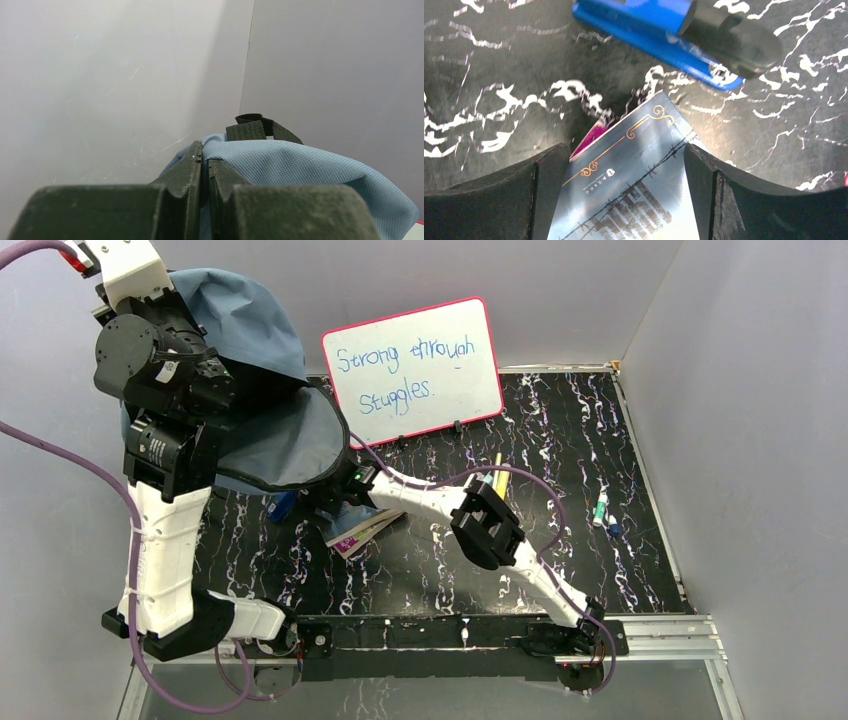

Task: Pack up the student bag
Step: Move the book to the center of the board.

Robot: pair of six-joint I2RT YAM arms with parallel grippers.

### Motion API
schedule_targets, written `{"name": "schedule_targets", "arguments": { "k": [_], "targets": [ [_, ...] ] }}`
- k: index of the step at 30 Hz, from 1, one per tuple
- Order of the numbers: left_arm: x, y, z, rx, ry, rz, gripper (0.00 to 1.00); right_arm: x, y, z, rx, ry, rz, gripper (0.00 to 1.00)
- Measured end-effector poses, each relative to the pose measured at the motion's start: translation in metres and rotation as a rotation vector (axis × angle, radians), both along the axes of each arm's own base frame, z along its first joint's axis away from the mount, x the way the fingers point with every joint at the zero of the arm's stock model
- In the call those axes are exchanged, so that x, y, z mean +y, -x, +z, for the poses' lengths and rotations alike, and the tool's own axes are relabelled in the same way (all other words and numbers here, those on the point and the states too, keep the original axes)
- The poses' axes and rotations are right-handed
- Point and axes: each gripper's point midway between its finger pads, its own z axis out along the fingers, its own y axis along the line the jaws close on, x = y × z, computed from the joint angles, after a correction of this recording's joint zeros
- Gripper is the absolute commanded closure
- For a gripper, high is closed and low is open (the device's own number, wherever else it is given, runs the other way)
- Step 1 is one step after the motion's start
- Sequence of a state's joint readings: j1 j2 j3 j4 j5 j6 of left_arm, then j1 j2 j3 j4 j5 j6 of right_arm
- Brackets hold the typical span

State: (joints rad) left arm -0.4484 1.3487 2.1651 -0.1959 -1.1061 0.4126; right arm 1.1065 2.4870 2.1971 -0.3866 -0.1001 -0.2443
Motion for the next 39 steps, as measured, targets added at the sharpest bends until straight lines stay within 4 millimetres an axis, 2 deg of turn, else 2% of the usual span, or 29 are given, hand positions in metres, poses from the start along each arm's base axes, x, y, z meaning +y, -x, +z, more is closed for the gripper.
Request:
{"name": "schedule_targets", "arguments": {
  "k": [6, 9, 16, 21, 30, 34, 39],
  "targets": [
    [-0.003, -0.001, -0.004, 0.004, 0.003, -0.027, 1.00, -0.029, 0.015, -0.003, -0.018, 0.081, 0.058, 0.08],
    [-0.005, -0.004, -0.008, 0.015, 0.000, -0.039, 1.00, -0.033, 0.018, -0.002, -0.024, 0.090, 0.079, 0.07],
    [-0.008, -0.007, -0.011, 0.022, -0.003, -0.056, 1.00, -0.027, 0.021, 0.003, -0.001, 0.071, 0.121, 0.05],
    [-0.008, -0.005, -0.009, 0.016, -0.001, -0.060, 1.00, -0.012, 0.020, 0.002, -0.006, 0.056, 0.160, 0.01],
    [-0.005, 0.001, -0.007, 0.010, 0.001, -0.062, 1.00, 0.001, 0.029, -0.002, -0.060, 0.059, 0.210, 0.01],
    [-0.005, 0.002, -0.006, 0.005, 0.001, -0.066, 1.00, 0.008, 0.023, -0.010, -0.120, 0.081, 0.211, 0.04],
    [-0.004, 0.004, -0.006, 0.003, 0.000, -0.069, 1.00, 0.003, 0.015, -0.020, -0.196, 0.136, 0.180, 0.09]
  ]
}}
